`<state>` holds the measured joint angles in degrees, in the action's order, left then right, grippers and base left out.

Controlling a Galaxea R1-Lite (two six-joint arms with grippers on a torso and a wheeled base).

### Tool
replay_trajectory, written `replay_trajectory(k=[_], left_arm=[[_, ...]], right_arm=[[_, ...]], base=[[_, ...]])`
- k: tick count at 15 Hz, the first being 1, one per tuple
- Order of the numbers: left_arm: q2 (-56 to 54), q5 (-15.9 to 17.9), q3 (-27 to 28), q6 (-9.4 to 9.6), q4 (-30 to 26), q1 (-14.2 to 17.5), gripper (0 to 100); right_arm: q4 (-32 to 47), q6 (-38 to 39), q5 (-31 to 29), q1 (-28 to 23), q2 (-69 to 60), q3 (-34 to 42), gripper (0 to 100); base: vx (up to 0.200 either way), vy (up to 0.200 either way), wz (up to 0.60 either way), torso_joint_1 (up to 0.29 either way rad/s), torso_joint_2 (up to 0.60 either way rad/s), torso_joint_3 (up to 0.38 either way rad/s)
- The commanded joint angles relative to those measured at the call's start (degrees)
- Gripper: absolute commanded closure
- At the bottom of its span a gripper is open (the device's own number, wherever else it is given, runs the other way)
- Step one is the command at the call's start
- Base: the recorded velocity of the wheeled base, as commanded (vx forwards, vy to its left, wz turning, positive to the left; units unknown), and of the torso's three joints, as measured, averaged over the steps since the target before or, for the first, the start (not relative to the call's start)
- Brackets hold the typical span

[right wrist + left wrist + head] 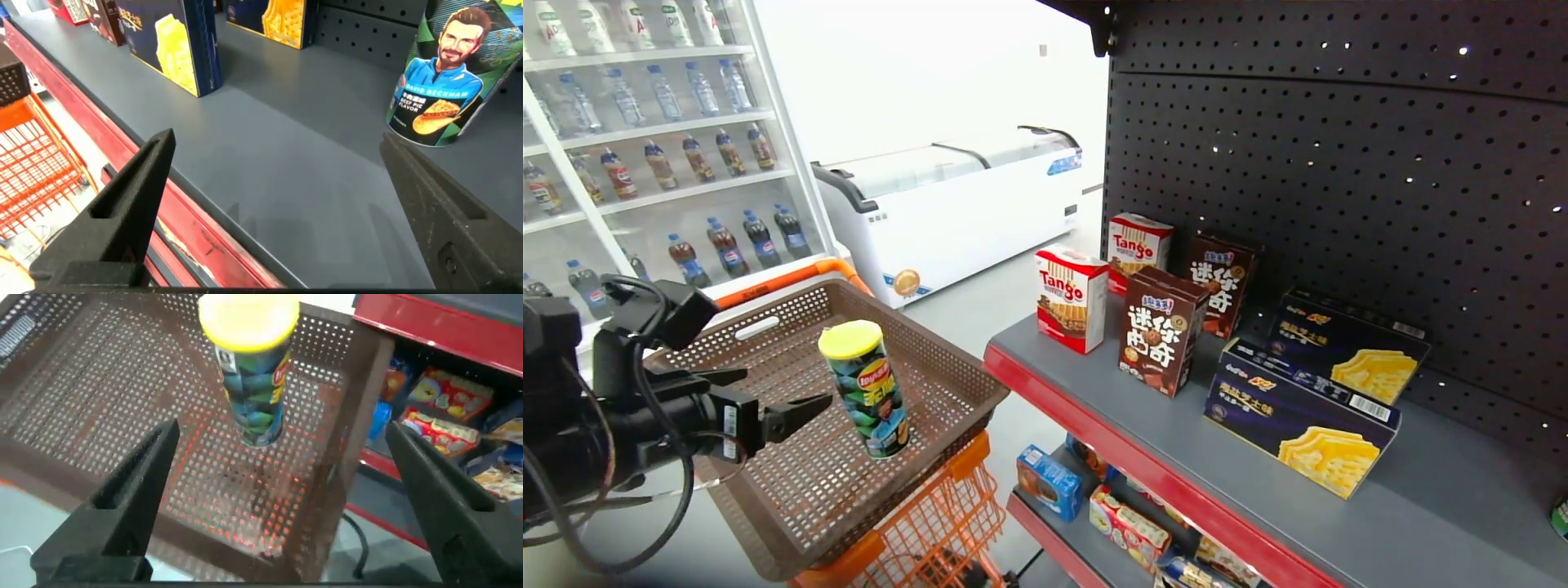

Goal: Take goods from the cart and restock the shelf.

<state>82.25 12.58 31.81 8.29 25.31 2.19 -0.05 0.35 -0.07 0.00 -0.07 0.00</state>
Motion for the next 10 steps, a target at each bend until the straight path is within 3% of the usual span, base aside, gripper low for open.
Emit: replay_trajectory(k=[1,5,7,10], left_arm=[[10.5,0.2,-0.3,0.85,4.0,0.3,0],[18.7,0.4,0.4,0.68,12.7,-0.1,0],[24.8,0.3,1.5,0.59,20.2,-0.2,0],[29.3,0.2,3.3,0.76,22.8,0.1,0]], right_arm=[[0.0,0.0,0.0,0.0,0.1,0.0,0],[0.0,0.0,0.0,0.0,0.1,0.0,0],[0.0,0.0,0.1,0.0,0.1,0.0,0],[0.0,0.0,0.0,0.0,0.1,0.0,0]], base=[[0.0,0.0,0.0,0.0,0.0,0.0],[0.0,0.0,0.0,0.0,0.0,0.0],[0.0,0.0,0.0,0.0,0.0,0.0],[0.0,0.0,0.0,0.0,0.0,0.0]])
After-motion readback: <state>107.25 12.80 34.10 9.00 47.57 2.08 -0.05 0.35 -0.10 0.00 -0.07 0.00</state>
